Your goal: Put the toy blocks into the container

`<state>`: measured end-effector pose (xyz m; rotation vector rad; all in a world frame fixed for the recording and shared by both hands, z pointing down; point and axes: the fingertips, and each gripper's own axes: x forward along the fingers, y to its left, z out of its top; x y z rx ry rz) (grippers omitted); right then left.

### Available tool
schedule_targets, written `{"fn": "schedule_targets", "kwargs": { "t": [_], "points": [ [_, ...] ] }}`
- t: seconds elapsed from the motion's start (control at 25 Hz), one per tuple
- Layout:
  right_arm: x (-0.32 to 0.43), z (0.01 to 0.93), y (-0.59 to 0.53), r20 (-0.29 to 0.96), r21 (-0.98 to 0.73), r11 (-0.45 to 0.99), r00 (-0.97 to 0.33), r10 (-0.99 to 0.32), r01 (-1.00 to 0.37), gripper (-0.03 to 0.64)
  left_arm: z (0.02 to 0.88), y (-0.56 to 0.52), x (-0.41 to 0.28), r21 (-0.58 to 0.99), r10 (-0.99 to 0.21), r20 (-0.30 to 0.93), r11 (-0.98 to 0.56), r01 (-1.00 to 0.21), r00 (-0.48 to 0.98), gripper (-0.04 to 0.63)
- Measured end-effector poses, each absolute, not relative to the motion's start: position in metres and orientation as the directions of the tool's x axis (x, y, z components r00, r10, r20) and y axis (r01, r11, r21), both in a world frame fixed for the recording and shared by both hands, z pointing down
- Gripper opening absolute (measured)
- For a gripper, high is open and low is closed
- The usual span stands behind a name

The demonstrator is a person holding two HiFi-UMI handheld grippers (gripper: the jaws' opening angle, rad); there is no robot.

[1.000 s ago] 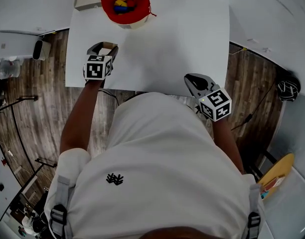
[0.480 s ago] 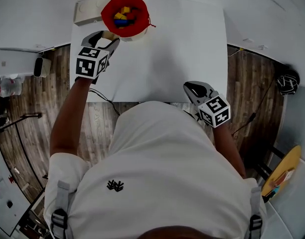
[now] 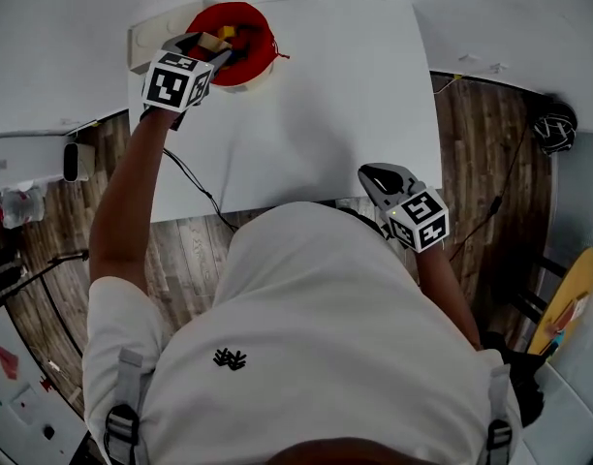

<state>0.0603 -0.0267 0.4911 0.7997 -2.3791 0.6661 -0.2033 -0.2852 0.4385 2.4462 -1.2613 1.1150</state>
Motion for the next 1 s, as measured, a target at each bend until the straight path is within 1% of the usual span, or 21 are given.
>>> {"fn": "schedule_targets", "kwargs": {
  "t": [0.24, 0.52, 0.8, 1.0],
  "points": [
    [0.056, 0.490, -0.016, 0.631, -0.287, 0.664, -0.658, -0.412, -0.690, 0.021, 0.463, -0.297, -0.197, -0.205, -0.543, 0.761, -0.720, -0.663, 0.354, 0.282],
    [0.047, 0.491, -0.008, 0.636, -0.291, 0.639, -0.643, -0.427, -0.712, 0.021, 0.484, -0.299, -0.197, -0.216, -0.476, 0.822, -0.769, -0.602, 0.313, 0.282],
    [0.041, 0.491, 0.002, 0.636, -0.292, 0.615, -0.629, -0.447, -0.733, 0.021, 0.491, -0.297, -0.199, -0.224, -0.430, 0.866, -0.790, -0.571, 0.254, 0.285],
    [0.037, 0.490, 0.004, 0.637, -0.291, 0.606, -0.622, -0.455, -0.741, 0.021, 0.493, -0.299, -0.199, -0.231, -0.430, 0.868, -0.791, -0.566, 0.248, 0.285]
  ]
}}
